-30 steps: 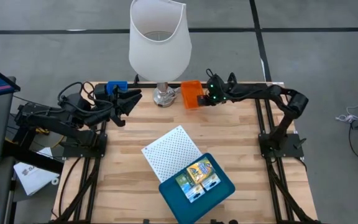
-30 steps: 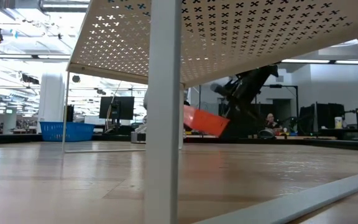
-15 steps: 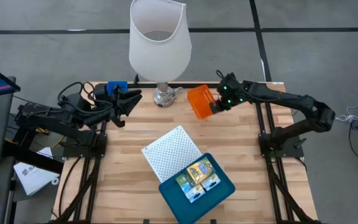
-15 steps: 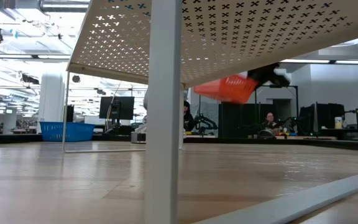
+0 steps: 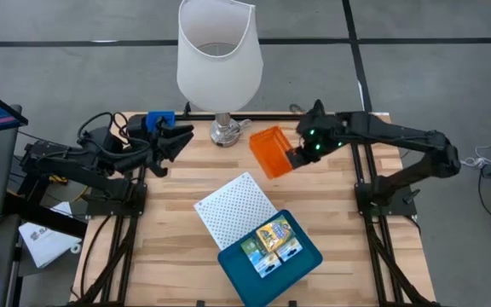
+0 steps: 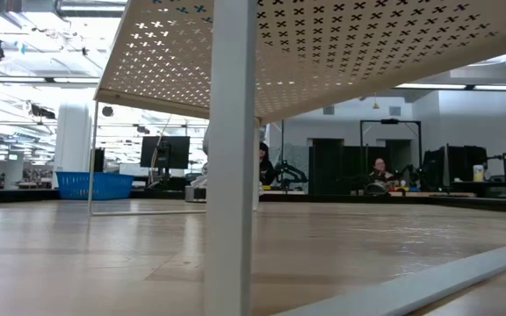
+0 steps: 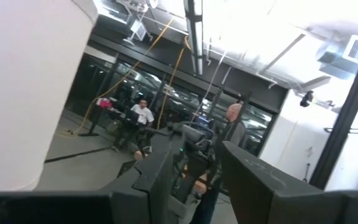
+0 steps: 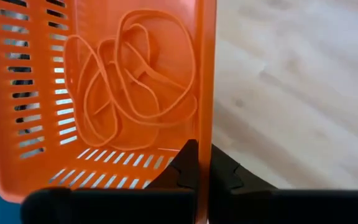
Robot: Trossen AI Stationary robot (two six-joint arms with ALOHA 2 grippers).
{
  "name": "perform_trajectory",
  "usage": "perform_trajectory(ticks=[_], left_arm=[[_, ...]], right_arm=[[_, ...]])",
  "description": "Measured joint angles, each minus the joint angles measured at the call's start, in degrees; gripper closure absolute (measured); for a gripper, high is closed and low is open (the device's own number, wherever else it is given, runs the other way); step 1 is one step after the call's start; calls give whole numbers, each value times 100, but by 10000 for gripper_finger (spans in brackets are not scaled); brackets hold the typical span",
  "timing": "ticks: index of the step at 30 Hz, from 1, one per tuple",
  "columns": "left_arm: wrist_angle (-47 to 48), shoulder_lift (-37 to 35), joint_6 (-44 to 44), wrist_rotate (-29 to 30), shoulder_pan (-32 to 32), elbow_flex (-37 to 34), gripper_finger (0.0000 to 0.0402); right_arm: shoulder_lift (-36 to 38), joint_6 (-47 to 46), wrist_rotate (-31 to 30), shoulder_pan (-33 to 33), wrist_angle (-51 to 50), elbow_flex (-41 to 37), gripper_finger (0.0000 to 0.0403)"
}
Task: Pick & Place Office Desk Supplies
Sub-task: Put the orange bin on the shelf
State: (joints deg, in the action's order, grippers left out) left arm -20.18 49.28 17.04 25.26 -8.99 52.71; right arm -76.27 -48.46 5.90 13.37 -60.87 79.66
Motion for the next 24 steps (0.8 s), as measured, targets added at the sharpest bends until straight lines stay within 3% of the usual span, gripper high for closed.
perform_trajectory(ticks=[11,24], left_arm=[[-5,-3,-5,-470,-7,0,270],[26,-11,-5,-704,-7,0,270]], right_arm=[[-1348,-673,-286,-1232,-358,1244,403],[-2440,-1120,-594,-1909,-818,2363,403]])
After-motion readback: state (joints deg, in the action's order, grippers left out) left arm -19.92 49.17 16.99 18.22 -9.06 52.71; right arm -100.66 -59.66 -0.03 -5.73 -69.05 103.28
